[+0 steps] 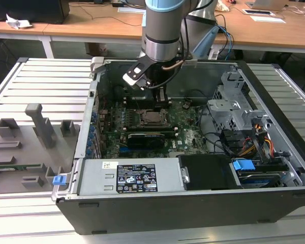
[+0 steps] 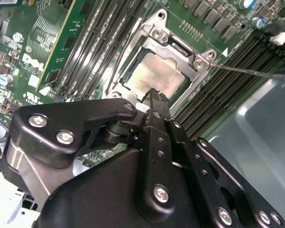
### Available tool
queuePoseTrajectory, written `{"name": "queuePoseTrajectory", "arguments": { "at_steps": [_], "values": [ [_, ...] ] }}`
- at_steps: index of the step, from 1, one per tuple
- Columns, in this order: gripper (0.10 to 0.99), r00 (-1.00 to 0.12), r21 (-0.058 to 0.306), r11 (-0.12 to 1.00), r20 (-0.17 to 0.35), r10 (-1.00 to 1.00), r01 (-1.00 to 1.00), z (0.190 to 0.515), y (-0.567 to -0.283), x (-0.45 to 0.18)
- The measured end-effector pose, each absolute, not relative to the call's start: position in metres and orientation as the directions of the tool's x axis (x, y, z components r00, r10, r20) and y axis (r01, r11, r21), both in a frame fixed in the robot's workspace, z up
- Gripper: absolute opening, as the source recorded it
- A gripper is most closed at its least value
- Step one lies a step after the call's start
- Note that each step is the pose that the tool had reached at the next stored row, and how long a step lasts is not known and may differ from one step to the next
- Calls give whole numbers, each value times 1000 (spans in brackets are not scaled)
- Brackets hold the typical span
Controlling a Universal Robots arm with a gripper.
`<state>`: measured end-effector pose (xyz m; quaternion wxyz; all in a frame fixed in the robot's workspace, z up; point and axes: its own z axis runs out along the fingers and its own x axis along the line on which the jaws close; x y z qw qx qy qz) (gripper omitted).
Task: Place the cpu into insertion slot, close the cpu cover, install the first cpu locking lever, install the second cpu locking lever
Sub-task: 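Close the cpu cover, then install the first cpu locking lever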
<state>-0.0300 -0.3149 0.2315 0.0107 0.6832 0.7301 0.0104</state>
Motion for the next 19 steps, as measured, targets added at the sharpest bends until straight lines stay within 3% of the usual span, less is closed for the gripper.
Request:
{"name": "queuePoseTrajectory", "arguments": {
  "at_steps": [19],
  "values": [
    [106, -66, 30, 66, -1, 998, 997, 236, -315, -34]
  ]
}}
